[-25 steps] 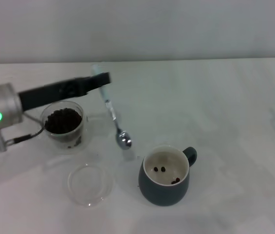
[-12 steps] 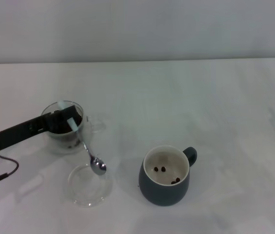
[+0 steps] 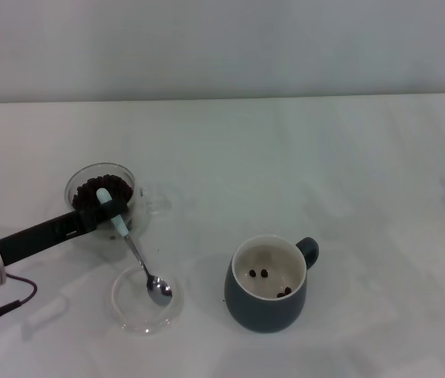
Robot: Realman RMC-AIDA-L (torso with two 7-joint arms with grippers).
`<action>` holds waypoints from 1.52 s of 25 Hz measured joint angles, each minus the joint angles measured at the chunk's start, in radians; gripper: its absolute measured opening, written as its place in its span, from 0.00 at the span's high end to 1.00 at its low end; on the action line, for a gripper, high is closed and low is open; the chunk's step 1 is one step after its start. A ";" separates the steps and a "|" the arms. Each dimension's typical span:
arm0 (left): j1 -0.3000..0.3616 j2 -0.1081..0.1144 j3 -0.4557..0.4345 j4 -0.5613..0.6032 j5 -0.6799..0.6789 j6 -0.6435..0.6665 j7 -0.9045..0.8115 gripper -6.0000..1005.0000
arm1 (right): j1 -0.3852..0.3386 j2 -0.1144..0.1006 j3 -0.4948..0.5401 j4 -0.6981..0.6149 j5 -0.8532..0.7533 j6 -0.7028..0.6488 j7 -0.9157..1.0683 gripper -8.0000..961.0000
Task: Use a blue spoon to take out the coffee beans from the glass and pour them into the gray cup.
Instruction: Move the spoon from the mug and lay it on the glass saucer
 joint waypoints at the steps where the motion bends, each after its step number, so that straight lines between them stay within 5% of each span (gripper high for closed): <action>1: -0.003 0.000 0.000 -0.008 0.001 -0.005 0.001 0.87 | -0.001 0.000 0.000 0.000 0.000 -0.004 0.000 0.39; 21: -0.036 -0.002 0.000 -0.116 -0.005 -0.014 0.029 0.87 | -0.002 0.001 0.001 -0.001 -0.003 -0.016 -0.005 0.39; 38: -0.037 0.003 -0.008 -0.113 -0.010 0.004 -0.042 0.46 | 0.001 0.000 -0.001 -0.008 -0.003 -0.020 -0.005 0.39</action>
